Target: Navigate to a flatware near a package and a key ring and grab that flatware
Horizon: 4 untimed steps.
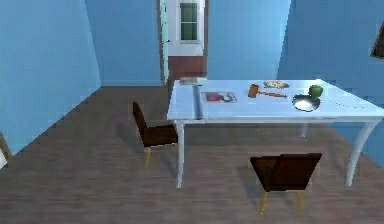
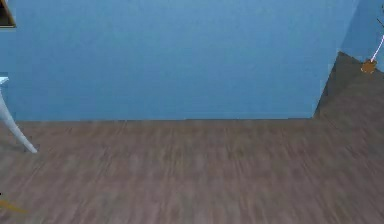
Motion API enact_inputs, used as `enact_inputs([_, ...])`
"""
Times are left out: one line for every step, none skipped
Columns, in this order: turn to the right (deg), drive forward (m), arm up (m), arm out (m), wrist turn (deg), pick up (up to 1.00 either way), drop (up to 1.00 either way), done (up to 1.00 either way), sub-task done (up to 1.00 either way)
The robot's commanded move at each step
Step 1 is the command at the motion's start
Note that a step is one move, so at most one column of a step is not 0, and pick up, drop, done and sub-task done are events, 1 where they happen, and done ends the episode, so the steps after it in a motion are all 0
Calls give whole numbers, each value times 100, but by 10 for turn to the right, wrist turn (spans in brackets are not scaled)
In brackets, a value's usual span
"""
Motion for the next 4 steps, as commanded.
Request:
enact_inputs([-360,0,0,0,0,0,0,0,0])
enact_inputs([0,100,0,0,0,0,0,0,0])
enact_inputs([-30,0,0,0,0,0,0,0,0])
enact_inputs([0,80,0,0,0,0,0,0,0])
